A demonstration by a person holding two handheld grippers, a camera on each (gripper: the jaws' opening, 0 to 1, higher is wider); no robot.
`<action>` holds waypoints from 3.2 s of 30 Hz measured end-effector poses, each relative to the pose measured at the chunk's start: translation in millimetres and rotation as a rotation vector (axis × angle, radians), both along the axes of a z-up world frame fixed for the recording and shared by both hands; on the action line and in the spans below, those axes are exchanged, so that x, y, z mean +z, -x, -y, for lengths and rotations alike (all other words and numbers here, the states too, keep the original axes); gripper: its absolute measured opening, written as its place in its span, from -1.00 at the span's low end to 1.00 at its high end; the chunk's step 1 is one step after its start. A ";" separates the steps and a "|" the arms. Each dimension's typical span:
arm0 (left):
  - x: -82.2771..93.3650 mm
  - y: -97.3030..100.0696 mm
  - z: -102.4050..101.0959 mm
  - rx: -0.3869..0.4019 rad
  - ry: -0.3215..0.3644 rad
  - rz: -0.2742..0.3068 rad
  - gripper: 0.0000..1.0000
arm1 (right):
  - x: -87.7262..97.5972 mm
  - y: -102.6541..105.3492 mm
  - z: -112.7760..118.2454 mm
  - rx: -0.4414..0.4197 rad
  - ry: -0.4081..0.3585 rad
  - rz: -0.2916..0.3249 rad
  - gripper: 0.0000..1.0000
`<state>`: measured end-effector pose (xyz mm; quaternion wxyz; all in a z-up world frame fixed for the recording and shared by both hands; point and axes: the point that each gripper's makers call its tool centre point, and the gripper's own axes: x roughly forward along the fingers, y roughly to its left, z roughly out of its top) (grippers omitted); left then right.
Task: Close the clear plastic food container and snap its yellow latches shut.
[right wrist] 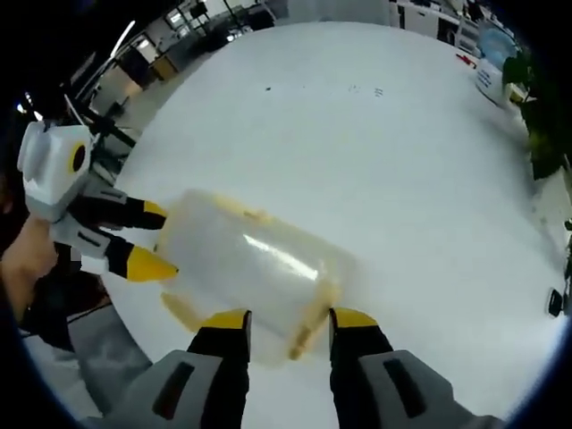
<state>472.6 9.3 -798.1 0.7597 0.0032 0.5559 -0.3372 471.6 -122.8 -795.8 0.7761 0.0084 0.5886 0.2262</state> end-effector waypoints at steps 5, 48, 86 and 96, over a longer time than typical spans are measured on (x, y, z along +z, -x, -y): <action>0.6 -1.0 1.3 -0.005 0.003 0.005 -0.26 | -4.5 1.3 -0.4 0.006 0.007 -0.002 -0.35; -1.3 1.9 2.9 0.003 0.038 -0.016 -0.28 | -0.5 -0.9 -2.1 0.011 0.048 -0.011 -0.29; -1.2 1.4 2.3 0.007 0.036 -0.026 -0.24 | -0.1 0.2 -2.6 0.028 0.041 -0.005 -0.25; -0.8 0.9 2.3 0.006 0.032 -0.021 -0.22 | 0.3 -0.5 -3.2 0.041 0.051 0.000 -0.23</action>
